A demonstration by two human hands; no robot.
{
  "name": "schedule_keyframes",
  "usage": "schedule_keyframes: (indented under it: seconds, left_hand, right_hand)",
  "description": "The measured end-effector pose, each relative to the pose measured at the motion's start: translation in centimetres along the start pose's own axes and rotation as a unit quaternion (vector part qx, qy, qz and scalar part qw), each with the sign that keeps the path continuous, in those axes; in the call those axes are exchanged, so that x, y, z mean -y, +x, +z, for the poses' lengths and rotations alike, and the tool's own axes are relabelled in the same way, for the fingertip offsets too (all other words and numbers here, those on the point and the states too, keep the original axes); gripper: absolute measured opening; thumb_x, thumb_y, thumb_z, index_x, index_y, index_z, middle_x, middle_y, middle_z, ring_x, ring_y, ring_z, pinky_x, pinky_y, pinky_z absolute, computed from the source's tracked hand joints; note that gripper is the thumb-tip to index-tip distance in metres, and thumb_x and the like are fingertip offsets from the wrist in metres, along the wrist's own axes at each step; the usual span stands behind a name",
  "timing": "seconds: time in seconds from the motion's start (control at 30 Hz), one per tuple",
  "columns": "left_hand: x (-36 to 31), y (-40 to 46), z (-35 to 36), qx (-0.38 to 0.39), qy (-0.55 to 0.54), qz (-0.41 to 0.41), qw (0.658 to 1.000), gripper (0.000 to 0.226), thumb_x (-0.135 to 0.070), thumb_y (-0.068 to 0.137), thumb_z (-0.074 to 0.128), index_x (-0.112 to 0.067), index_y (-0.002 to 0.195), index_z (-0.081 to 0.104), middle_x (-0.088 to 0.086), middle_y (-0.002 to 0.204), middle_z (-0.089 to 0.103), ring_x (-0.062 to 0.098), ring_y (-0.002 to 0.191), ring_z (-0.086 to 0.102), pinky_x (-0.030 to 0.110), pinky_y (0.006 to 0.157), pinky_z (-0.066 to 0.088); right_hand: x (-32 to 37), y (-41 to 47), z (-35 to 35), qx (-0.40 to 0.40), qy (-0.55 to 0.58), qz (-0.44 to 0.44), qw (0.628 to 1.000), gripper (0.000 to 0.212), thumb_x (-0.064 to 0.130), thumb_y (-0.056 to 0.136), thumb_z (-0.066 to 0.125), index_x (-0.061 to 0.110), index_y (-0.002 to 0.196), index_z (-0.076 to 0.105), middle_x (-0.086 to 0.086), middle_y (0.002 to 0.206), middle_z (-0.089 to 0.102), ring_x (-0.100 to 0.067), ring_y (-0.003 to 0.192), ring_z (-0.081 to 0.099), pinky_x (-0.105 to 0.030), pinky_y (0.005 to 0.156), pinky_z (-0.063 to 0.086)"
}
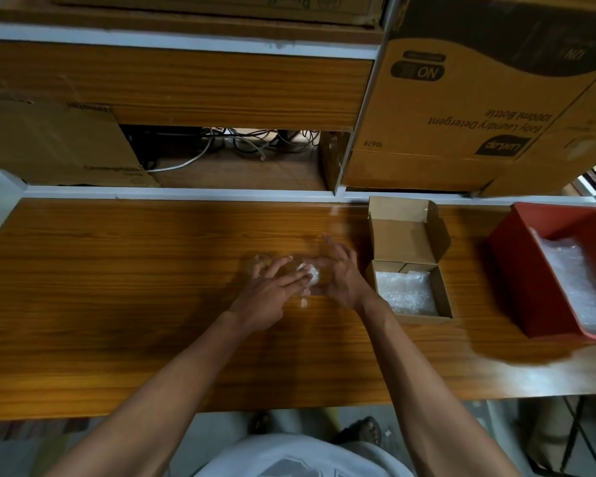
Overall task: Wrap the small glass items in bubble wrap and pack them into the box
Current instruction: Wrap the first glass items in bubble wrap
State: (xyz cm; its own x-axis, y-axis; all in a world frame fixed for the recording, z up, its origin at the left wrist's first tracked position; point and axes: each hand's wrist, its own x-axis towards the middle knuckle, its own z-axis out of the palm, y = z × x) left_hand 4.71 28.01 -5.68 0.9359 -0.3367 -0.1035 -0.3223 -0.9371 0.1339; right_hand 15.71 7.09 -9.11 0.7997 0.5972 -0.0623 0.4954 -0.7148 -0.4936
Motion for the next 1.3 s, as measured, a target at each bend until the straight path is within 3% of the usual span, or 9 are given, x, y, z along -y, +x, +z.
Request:
schedule_keyframes:
  seconds: [0.2, 0.33, 0.5, 0.63, 0.83, 1.0, 1.07, 1.2, 1.3]
  left_hand:
    - [0.1, 0.4, -0.6, -0.008, -0.034, -0.002, 0.999, 0.088, 0.002, 0.083, 0.063, -0.041, 0.157, 0.045, -0.019, 0.165, 0.04, 0.026, 0.159, 0.017, 0.063, 0.111, 0.024]
    - [0.2, 0.4, -1.3, -0.03, -0.015, 0.012, 0.999, 0.082, 0.001, 0.081, 0.066, -0.036, 0.153, 0.053, -0.013, 0.163, 0.045, 0.028, 0.157, 0.022, 0.051, 0.102, 0.024]
    - [-0.6, -0.2, -0.6, -0.062, 0.012, -0.016, 0.998, 0.065, -0.002, 0.078, 0.07, -0.026, 0.139, 0.065, -0.008, 0.149, 0.059, 0.027, 0.15, 0.034, 0.055, 0.106, 0.023]
    - [-0.8, -0.3, -0.8, -0.035, -0.011, -0.034, 0.999, 0.068, -0.001, 0.083, 0.066, -0.028, 0.145, 0.061, -0.011, 0.153, 0.054, 0.029, 0.153, 0.028, 0.058, 0.107, 0.022]
    - [-0.7, 0.1, -1.9, -0.056, 0.018, -0.015, 0.998, 0.062, -0.007, 0.078, 0.073, -0.028, 0.136, 0.069, -0.012, 0.146, 0.061, 0.028, 0.151, 0.031, 0.049, 0.099, 0.022]
    - [-0.9, 0.2, -1.3, -0.037, 0.012, 0.003, 0.999, 0.081, -0.004, 0.075, 0.075, -0.031, 0.149, 0.056, -0.012, 0.161, 0.046, 0.03, 0.15, 0.029, 0.06, 0.104, 0.033]
    - [-1.2, 0.3, -1.0, -0.026, -0.01, -0.001, 1.0, 0.085, 0.002, 0.078, 0.07, -0.033, 0.154, 0.051, -0.015, 0.165, 0.039, 0.029, 0.154, 0.022, 0.062, 0.107, 0.029]
    - [-1.0, 0.5, -1.1, -0.003, -0.03, -0.016, 0.999, 0.086, 0.003, 0.084, 0.063, -0.04, 0.157, 0.046, -0.02, 0.167, 0.034, 0.028, 0.158, 0.013, 0.051, 0.104, 0.022]
    - [-0.8, 0.8, -1.6, -0.007, -0.038, -0.002, 0.999, 0.079, 0.0, 0.084, 0.065, -0.039, 0.151, 0.053, -0.019, 0.163, 0.041, 0.03, 0.158, 0.013, 0.048, 0.1, 0.021]
  right_hand:
    - [0.1, 0.1, -0.2, 0.012, 0.008, 0.012, 1.0, 0.076, 0.058, 0.072, 0.088, 0.053, 0.142, 0.057, -0.004, 0.177, 0.004, -0.034, 0.162, -0.001, -0.055, 0.128, 0.012]
    - [0.2, 0.3, -0.3, 0.008, -0.015, 0.003, 1.0, 0.077, 0.064, 0.071, 0.084, 0.051, 0.142, 0.056, -0.006, 0.176, 0.008, -0.029, 0.163, -0.002, -0.06, 0.127, 0.011]
    - [0.1, 0.3, -0.1, 0.005, -0.027, 0.01, 1.0, 0.081, 0.069, 0.069, 0.082, 0.053, 0.143, 0.055, -0.004, 0.176, 0.009, -0.032, 0.162, 0.002, -0.06, 0.127, 0.011]
    - [0.1, 0.5, -0.3, 0.016, -0.038, 0.018, 0.999, 0.081, 0.072, 0.069, 0.08, 0.051, 0.143, 0.056, -0.002, 0.176, 0.008, -0.032, 0.162, 0.0, -0.06, 0.128, 0.01]
    - [1.1, -0.2, -1.2, 0.004, -0.032, 0.012, 0.999, 0.079, 0.067, 0.072, 0.083, 0.047, 0.144, 0.057, -0.005, 0.175, 0.011, -0.028, 0.163, -0.001, -0.059, 0.128, 0.007]
    - [1.3, -0.2, -1.2, 0.001, -0.052, 0.003, 0.999, 0.079, 0.064, 0.073, 0.083, 0.046, 0.146, 0.056, -0.006, 0.175, 0.012, -0.026, 0.163, 0.001, -0.059, 0.128, 0.008]
    - [1.2, -0.1, -1.0, 0.008, -0.054, 0.01, 0.998, 0.078, 0.063, 0.073, 0.082, 0.047, 0.145, 0.056, -0.006, 0.175, 0.012, -0.028, 0.163, 0.001, -0.06, 0.128, 0.01]
    - [1.5, -0.1, -1.3, 0.016, -0.051, 0.021, 0.998, 0.076, 0.062, 0.074, 0.084, 0.046, 0.143, 0.058, -0.005, 0.176, 0.008, -0.03, 0.163, 0.0, -0.059, 0.129, 0.008]
    - [1.9, -0.3, -1.9, 0.015, -0.058, 0.018, 0.998, 0.076, 0.062, 0.075, 0.084, 0.046, 0.145, 0.057, -0.006, 0.176, 0.007, -0.03, 0.162, -0.001, -0.055, 0.13, 0.004]
